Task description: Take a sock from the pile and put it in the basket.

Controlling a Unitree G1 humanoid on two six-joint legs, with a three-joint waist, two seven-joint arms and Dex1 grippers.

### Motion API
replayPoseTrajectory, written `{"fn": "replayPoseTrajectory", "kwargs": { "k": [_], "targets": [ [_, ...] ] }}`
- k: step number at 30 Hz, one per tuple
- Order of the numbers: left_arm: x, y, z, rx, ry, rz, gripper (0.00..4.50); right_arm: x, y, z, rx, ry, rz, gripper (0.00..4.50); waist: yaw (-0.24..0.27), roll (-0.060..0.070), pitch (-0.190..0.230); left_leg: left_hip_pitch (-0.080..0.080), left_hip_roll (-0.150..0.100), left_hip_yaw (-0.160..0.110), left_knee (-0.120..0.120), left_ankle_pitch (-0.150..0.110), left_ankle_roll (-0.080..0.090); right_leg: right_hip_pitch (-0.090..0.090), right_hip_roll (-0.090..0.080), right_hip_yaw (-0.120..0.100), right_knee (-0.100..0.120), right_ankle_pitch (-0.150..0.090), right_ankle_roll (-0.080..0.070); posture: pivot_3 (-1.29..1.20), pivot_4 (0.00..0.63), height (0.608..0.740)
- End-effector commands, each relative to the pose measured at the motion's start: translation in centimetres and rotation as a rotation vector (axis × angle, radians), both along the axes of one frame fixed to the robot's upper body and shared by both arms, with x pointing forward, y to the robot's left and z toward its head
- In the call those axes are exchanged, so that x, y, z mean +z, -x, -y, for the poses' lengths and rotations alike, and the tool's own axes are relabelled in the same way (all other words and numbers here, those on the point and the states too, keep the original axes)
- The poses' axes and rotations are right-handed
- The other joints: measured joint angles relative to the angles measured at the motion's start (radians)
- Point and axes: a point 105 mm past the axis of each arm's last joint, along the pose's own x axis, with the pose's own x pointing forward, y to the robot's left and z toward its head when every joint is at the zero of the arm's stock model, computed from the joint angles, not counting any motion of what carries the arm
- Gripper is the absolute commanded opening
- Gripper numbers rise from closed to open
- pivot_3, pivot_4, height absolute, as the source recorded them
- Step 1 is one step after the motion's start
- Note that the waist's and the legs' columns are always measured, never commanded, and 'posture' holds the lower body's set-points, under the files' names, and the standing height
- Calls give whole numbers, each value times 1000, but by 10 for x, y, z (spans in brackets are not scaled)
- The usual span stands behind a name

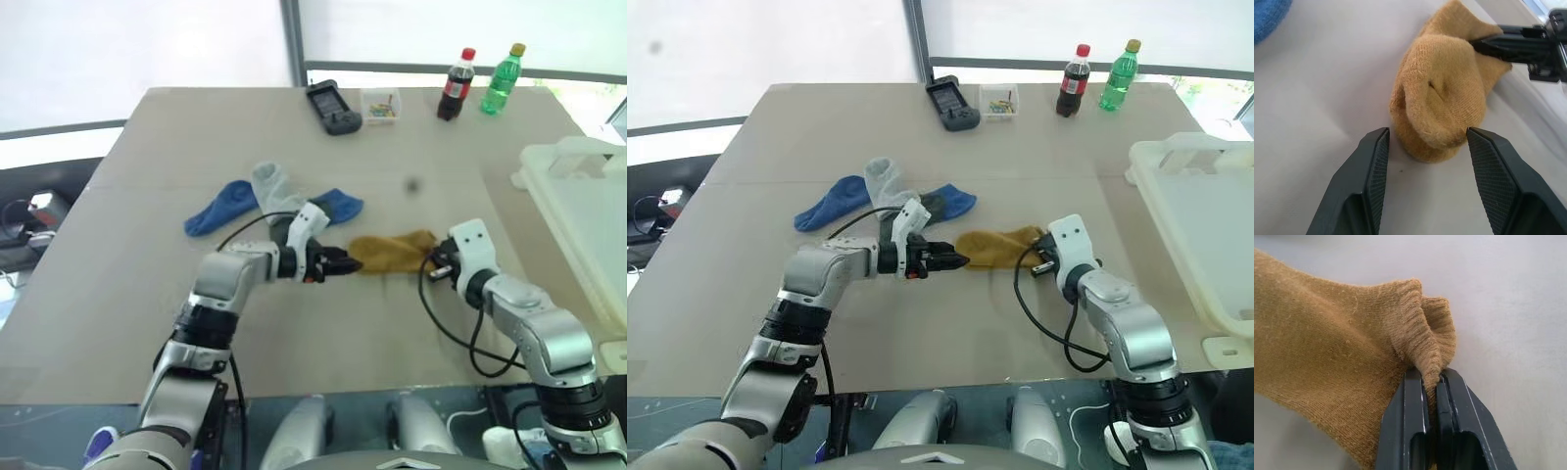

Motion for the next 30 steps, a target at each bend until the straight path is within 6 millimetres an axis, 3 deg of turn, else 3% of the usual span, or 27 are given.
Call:
{"fn": "replayPoseTrajectory", "kwargs": {
  "k": [1, 4, 9, 11, 13, 15, 17, 18, 22, 26, 30],
  "targets": [
    [-1, 3, 10, 38, 21, -20, 2635, -3, 4, 0, 20, 37, -3, 0, 1, 0, -1, 0, 0, 0, 0, 0, 0, 0, 0, 0, 0, 0, 0, 0, 150, 740],
    [-4, 2, 15, 69, 38, -44, 2635, -2, 1, 5, 34, 92, 33, 0, 2, 0, -1, 0, 0, 0, 0, 0, 0, 0, 0, 0, 0, 0, 0, 0, 150, 740],
    [-10, -1, 17, 83, 27, -50, 2701, 5, -1, 10, 31, 129, 92, 1956, 1, 1, -2, 1, 0, 0, 0, 0, 0, 1, 0, 0, 0, 0, 0, 0, 150, 740],
    [-10, -2, 17, 79, 19, -42, 2701, 14, 3, 13, 48, 125, 128, 1956, 2, 1, -2, 1, 0, 0, 0, 0, 0, 1, 0, 0, 0, 0, 0, 0, 150, 740],
    [-10, -3, 18, 74, 14, -35, 2116, 26, 10, 14, 84, 110, 176, 2016, 4, 1, -2, 1, 0, 0, 0, 0, 0, 1, 0, 0, 0, 0, 0, 0, 150, 740],
    [-11, -3, 18, 69, 9, -29, 1505, 38, 16, 15, 119, 86, 216, 2016, 4, 1, -2, 0, 0, 0, 0, 0, 0, 1, -1, 0, 0, 0, 0, 0, 150, 740],
    [-11, -4, 18, 65, 6, -27, 507, 44, 20, 16, 139, 73, 238, 2016, 3, 1, -2, 0, 0, 0, 0, 0, 0, 1, -1, 0, -1, 0, 0, 0, 150, 740],
    [-12, -4, 19, 66, 6, -27, 41, 48, 22, 17, 146, 72, 250, 1773, 3, 1, -2, 0, 0, 1, 0, 0, 0, 1, -1, 0, -1, 0, 0, 0, 150, 740],
    [-12, -6, 19, 70, 4, -21, 0, 57, 23, 12, 187, 34, 287, 196, 2, 1, -2, 1, 0, 0, 0, 0, 0, 2, 0, 0, 0, 0, 0, 0, 150, 740],
    [-10, -7, 20, 67, 7, -14, 0, 52, 21, -7, 272, 2, 269, 80, 3, 1, -2, 1, 0, 0, 0, 0, 0, 2, 0, 0, -1, 0, 0, 0, 150, 740],
    [-7, -6, 20, 66, 10, -9, 0, 28, 11, -13, 293, 11, 196, 80, 3, 1, -2, 1, 0, 0, 0, 0, 0, 2, 0, 0, -1, 0, 0, 0, 150, 740]
  ]
}}
